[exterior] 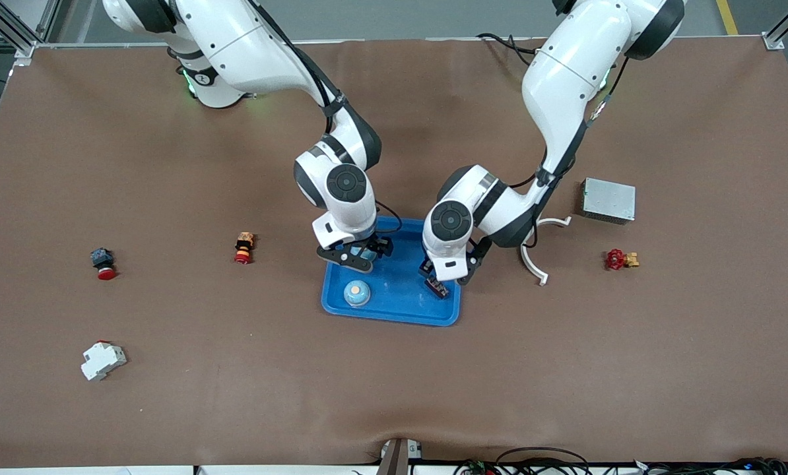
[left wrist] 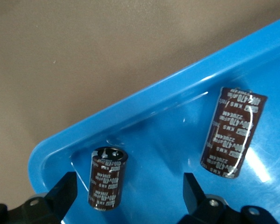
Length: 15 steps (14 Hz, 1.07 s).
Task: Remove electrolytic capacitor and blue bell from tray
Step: 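Grasp the brown capacitor with the left gripper while the right gripper grasps a bell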
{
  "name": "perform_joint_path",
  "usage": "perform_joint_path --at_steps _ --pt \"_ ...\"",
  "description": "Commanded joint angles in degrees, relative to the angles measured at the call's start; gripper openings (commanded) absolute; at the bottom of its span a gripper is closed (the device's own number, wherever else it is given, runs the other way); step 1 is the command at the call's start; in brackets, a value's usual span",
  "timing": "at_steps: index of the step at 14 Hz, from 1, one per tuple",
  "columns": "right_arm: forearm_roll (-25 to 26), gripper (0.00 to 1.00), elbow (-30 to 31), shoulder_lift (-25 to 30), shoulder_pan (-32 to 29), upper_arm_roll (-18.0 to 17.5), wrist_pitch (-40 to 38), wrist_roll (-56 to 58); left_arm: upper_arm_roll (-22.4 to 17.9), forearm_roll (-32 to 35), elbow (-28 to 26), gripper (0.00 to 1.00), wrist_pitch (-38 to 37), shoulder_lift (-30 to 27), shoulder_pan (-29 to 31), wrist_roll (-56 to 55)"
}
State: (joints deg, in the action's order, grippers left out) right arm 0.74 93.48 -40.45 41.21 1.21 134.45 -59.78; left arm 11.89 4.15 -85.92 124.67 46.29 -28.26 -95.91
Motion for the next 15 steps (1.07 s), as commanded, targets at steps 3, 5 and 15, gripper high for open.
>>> perform_joint_path --at_steps 3,5,15 --pt "1.1 0.97 -1.6 -1.4 1.4 0.7 -0.1 -2.3 -0.1 1.2 1.2 1.0 0.8 1.1 -0.2 -0.9" --pt "1.6 0.85 -1.6 -1.5 1.5 0.7 0.6 -2.3 -0.1 1.1 1.2 1.0 0.8 1.1 -0.2 -1.1" --pt "3.6 0.0 -3.0 0.1 1.6 0.5 -2.1 -4.4 -0.1 0.9 1.3 0.0 0.8 0.5 -0.2 -3.9"
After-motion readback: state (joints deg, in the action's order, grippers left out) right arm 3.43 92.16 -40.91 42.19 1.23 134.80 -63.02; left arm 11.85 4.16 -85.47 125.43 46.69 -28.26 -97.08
